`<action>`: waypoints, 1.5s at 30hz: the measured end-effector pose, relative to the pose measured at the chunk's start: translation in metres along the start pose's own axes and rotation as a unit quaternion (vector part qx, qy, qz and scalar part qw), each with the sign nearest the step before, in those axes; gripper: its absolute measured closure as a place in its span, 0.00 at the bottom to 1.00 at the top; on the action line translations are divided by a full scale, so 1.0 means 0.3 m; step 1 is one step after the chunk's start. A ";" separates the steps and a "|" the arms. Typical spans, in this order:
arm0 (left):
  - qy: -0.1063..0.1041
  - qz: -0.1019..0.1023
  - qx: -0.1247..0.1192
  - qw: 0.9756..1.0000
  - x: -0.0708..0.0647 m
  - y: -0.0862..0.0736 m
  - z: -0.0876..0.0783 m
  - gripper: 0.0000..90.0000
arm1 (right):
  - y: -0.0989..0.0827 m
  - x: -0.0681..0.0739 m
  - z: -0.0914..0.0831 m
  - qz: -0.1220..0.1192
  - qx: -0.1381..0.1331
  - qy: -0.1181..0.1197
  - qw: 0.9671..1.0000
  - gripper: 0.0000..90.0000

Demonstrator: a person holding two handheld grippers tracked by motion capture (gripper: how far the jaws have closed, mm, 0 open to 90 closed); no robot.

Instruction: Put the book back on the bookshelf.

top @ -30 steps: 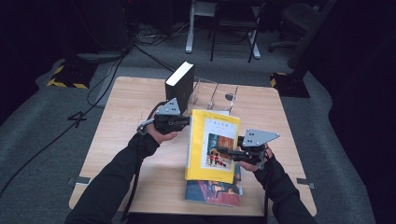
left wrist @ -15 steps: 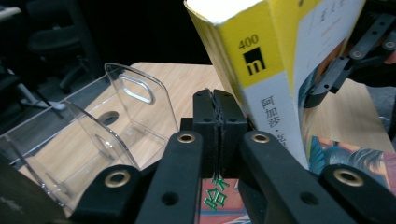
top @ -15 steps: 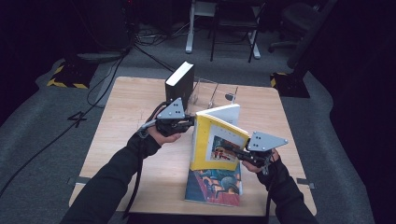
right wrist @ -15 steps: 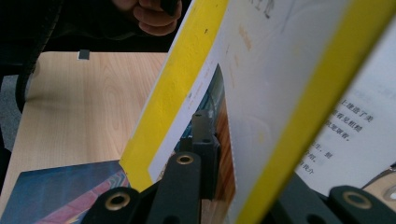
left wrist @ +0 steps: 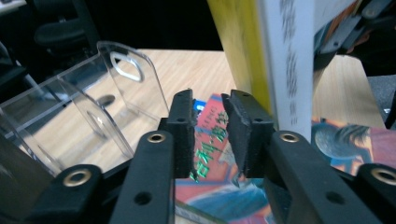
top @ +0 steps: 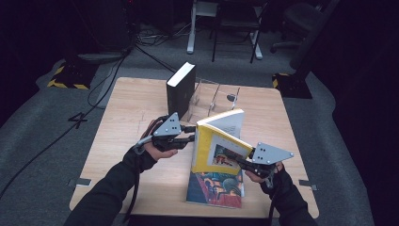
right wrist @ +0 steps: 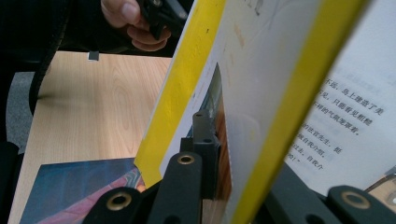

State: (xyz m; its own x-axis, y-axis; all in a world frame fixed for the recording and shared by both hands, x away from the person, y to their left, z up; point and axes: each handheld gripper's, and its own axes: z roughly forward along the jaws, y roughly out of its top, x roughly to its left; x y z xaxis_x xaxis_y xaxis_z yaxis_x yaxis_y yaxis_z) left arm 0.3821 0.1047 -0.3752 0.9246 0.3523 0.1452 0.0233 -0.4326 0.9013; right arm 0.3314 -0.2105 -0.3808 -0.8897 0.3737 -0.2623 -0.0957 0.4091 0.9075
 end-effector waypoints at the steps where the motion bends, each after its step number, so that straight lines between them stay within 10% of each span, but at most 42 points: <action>1: 0.002 0.000 0.001 1.000 -0.007 -0.009 -0.002 0.75 | 0.000 0.004 -0.003 -0.003 0.000 -0.001 1.000 0.96; 17: -0.019 -0.011 0.054 0.998 -0.117 -0.151 -0.029 0.59 | -0.003 0.039 -0.016 -0.007 -0.003 -0.008 1.000 0.96; 26: -0.032 -0.031 0.065 0.997 -0.177 -0.189 0.069 0.46 | -0.005 0.051 -0.021 -0.012 -0.005 -0.008 1.000 0.96; 45: -0.024 -0.035 -0.026 0.999 -0.178 -0.081 0.154 0.66 | -0.039 0.049 -0.120 -0.010 -0.012 -0.061 0.998 0.87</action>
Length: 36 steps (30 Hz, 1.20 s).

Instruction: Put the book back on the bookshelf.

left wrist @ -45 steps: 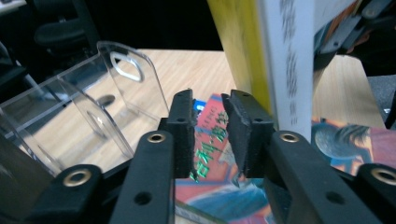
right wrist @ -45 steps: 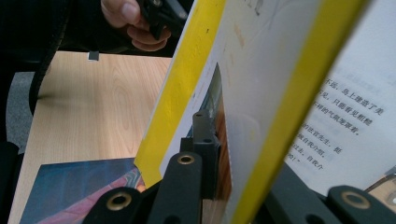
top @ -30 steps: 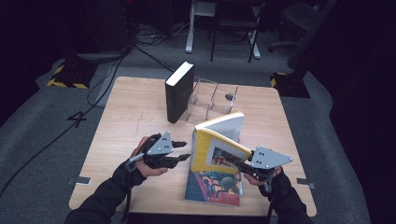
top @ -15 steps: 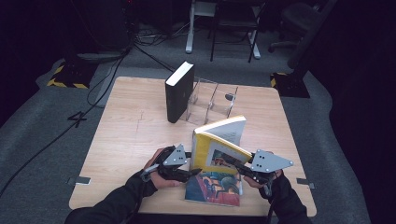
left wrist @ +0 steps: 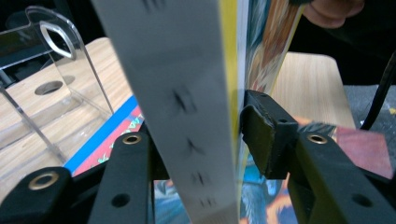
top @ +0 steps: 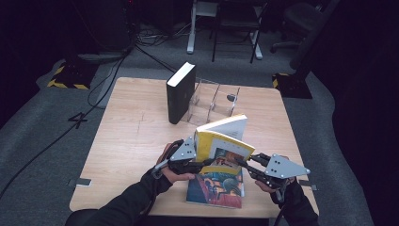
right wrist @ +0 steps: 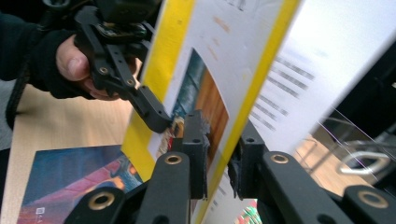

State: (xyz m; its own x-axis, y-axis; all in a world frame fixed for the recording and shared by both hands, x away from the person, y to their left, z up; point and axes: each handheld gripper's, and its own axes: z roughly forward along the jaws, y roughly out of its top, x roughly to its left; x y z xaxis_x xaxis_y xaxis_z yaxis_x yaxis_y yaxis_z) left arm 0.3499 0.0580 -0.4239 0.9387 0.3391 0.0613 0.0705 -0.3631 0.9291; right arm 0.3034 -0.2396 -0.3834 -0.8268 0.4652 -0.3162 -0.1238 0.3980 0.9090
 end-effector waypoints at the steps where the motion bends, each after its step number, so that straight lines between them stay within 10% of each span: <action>1: -0.002 0.001 -0.001 1.000 0.002 0.000 0.000 0.69 | -0.004 -0.005 -0.008 0.005 0.000 -0.008 1.000 0.84; 7: -0.017 0.011 0.003 1.000 -0.010 0.004 -0.009 0.81 | -0.048 -0.050 -0.049 0.055 0.004 -0.054 0.997 0.63; 15: -0.033 0.033 0.008 0.999 -0.022 0.008 -0.014 0.82 | -0.087 -0.047 0.032 0.083 0.032 -0.040 0.995 0.45; 36: -0.029 0.034 -0.060 0.997 -0.027 0.127 -0.053 0.73 | -0.086 0.005 0.102 0.081 0.044 -0.018 0.996 0.50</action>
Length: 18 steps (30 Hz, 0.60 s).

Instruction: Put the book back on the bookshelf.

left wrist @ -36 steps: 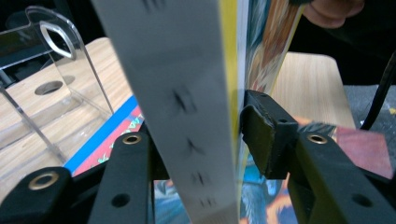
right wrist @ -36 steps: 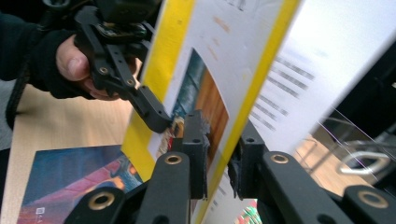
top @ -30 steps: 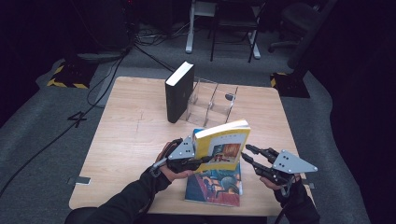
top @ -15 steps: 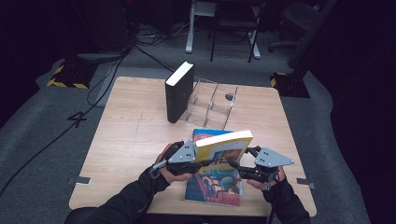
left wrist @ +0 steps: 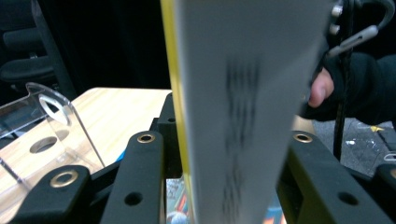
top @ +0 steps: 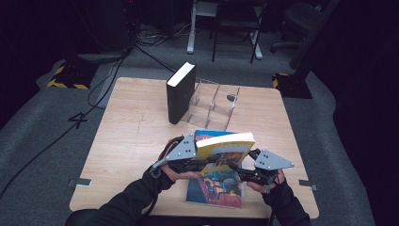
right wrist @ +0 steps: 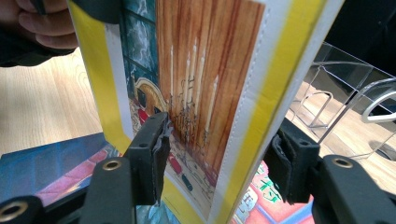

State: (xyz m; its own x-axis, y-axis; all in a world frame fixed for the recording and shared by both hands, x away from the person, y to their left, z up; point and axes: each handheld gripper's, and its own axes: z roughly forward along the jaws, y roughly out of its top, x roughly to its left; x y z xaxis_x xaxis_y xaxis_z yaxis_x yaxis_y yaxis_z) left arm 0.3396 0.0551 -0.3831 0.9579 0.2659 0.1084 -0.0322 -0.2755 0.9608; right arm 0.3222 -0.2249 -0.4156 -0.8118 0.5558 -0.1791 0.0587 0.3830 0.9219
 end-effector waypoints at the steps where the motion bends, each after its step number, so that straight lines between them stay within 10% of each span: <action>1: 0.001 0.002 0.002 1.000 0.001 0.004 0.002 0.75 | 0.001 0.000 0.001 0.000 -0.001 0.000 1.000 0.49; 10: 0.009 -0.002 -0.004 1.000 0.003 0.012 0.015 0.83 | -0.007 -0.007 -0.015 0.003 -0.004 -0.004 1.000 0.49; 18: 0.080 -0.004 -0.031 0.996 0.087 0.049 -0.058 0.83 | -0.038 -0.048 -0.045 0.020 0.001 -0.021 1.000 0.49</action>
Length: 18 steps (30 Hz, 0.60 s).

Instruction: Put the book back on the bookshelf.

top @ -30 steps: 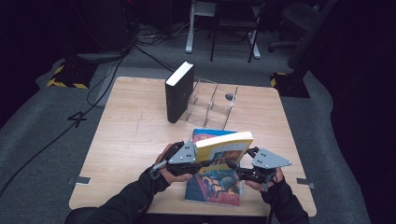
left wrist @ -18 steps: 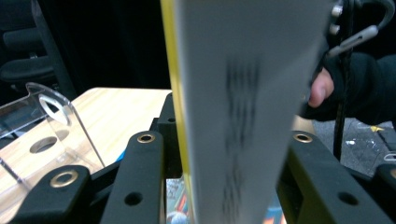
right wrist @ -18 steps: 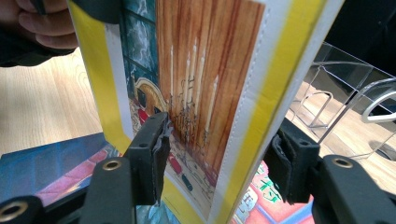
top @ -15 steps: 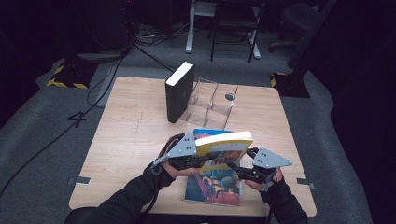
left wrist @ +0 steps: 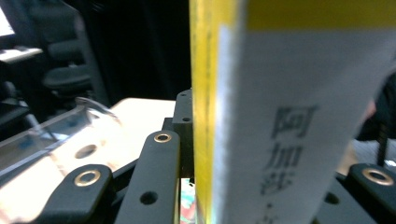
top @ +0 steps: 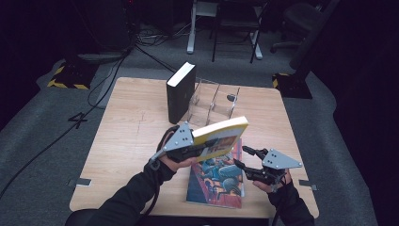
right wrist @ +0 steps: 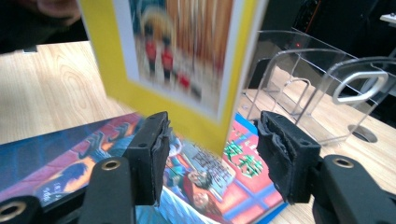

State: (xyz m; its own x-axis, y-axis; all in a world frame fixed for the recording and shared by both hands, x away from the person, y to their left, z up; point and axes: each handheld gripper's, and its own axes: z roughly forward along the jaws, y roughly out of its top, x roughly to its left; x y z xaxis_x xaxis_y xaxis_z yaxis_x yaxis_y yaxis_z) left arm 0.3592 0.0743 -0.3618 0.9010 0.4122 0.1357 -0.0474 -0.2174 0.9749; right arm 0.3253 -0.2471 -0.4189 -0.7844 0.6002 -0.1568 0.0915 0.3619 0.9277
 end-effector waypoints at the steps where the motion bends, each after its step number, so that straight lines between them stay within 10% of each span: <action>1: 0.011 -0.002 -0.002 1.000 0.017 0.006 -0.012 0.83 | -0.003 -0.004 0.001 0.000 0.000 -0.002 1.000 0.49; 6: 0.088 0.009 0.010 0.996 0.100 0.029 -0.069 0.83 | -0.015 -0.015 0.003 0.005 0.005 -0.007 1.000 0.49; 18: 0.219 0.004 0.046 0.975 0.228 -0.027 -0.086 0.83 | -0.052 -0.032 0.020 0.014 0.022 -0.026 0.999 0.50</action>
State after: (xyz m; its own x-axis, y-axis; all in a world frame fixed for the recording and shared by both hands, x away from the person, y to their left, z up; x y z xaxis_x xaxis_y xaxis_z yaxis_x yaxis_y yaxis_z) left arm 0.4102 0.1270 -0.3557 0.6291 0.7440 0.2254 0.0027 -0.2921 0.9564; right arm 0.3349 -0.2543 -0.4339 -0.7485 0.6459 -0.1502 0.1397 0.3750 0.9164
